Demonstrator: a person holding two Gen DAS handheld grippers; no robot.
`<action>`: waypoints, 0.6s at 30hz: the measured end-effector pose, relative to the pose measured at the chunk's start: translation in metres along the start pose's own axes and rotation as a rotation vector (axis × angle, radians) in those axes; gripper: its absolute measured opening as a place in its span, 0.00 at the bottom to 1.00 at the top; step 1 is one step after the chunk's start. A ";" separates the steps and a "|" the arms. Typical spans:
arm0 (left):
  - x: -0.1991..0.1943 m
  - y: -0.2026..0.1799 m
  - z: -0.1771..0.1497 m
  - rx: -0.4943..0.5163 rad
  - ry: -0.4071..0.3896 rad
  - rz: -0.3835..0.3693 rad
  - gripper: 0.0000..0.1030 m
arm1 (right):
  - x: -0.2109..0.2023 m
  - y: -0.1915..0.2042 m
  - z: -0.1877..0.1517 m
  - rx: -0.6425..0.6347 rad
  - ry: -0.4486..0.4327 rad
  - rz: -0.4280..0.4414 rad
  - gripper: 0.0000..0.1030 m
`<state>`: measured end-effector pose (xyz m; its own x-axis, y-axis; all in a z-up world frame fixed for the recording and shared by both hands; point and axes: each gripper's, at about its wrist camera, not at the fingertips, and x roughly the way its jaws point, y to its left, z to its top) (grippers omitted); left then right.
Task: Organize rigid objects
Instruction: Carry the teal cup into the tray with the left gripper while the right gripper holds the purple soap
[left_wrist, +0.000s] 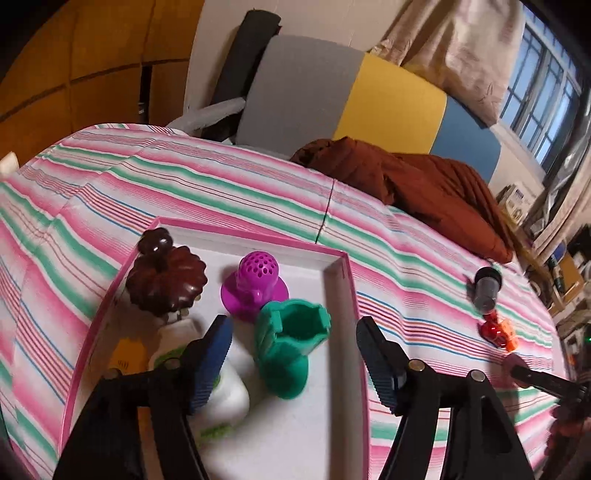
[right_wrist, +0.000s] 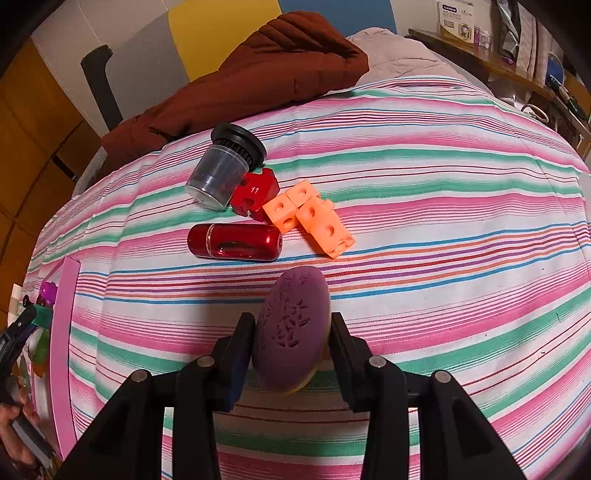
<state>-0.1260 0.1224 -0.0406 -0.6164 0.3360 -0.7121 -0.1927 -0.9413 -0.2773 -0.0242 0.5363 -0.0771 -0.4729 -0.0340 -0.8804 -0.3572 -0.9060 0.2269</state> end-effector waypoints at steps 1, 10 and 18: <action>-0.006 0.000 -0.004 -0.001 -0.014 -0.003 0.75 | 0.000 0.000 0.000 0.000 0.000 0.000 0.39; -0.054 -0.003 -0.048 0.062 -0.092 -0.028 0.94 | -0.006 0.005 -0.001 -0.016 -0.026 0.005 0.36; -0.074 0.007 -0.076 0.103 -0.106 -0.011 0.94 | -0.009 0.019 -0.005 -0.064 -0.037 0.028 0.32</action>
<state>-0.0236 0.0930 -0.0388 -0.6899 0.3456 -0.6361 -0.2738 -0.9380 -0.2126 -0.0225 0.5175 -0.0674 -0.5123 -0.0455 -0.8576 -0.2915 -0.9301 0.2234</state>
